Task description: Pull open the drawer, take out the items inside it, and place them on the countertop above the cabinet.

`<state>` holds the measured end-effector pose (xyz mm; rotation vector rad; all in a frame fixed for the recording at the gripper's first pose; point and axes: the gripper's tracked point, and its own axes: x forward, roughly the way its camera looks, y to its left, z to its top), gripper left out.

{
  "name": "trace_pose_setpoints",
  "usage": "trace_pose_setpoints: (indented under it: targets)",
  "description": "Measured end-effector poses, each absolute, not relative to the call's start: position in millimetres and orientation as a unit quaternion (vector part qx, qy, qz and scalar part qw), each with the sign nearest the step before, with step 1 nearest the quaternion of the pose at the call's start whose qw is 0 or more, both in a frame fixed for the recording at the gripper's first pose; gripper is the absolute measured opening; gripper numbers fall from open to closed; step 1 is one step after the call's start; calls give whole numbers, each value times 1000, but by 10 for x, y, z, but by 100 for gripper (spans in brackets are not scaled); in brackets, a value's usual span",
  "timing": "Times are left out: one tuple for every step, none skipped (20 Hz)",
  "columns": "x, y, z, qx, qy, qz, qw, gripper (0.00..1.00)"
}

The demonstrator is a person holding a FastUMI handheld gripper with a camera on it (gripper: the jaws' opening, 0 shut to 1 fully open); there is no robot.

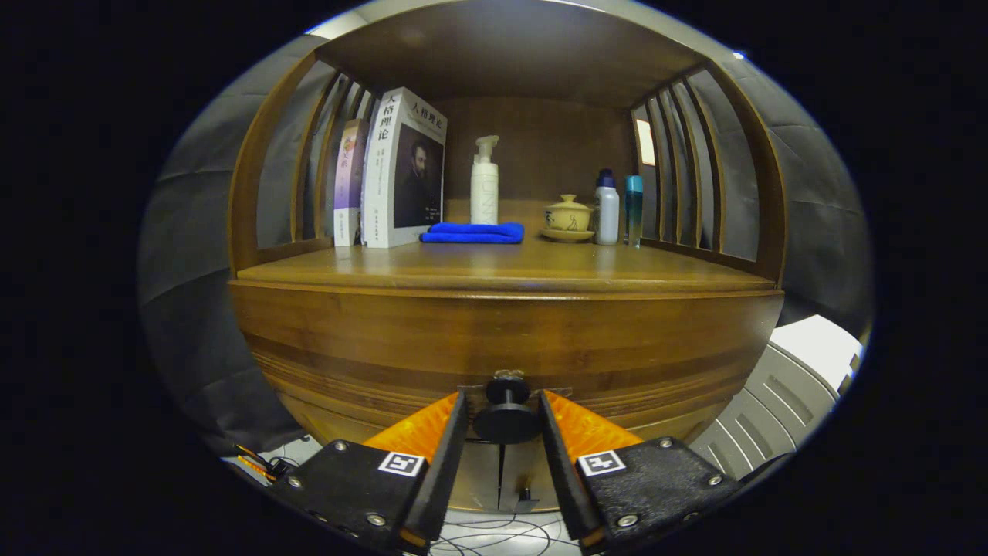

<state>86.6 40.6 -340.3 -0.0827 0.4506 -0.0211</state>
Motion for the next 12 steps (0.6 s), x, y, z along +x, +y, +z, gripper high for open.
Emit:
trace_pose_setpoints:
  targets:
    - [887,416,-3416,-38,221,-10,975,50]
    - [873,408,-3415,-34,217,-10,976,49]
    - [880,404,-3413,-32,214,-10,976,48]
    - [870,409,-3417,-35,211,-10,977,46]
    - [862,406,-3417,-40,208,-11,977,44]
    - [865,405,-3422,-44,205,-12,978,42]
    - [852,400,-3398,-45,204,-12,978,39]
    - [861,404,-3427,-45,206,-11,978,36]
    - [863,402,-3431,-42,207,-11,977,33]
    - [862,400,-3436,-42,209,-11,977,32]
    - [846,395,-3427,-41,211,-12,977,32]
    - [815,393,-3430,-39,213,-12,976,32]
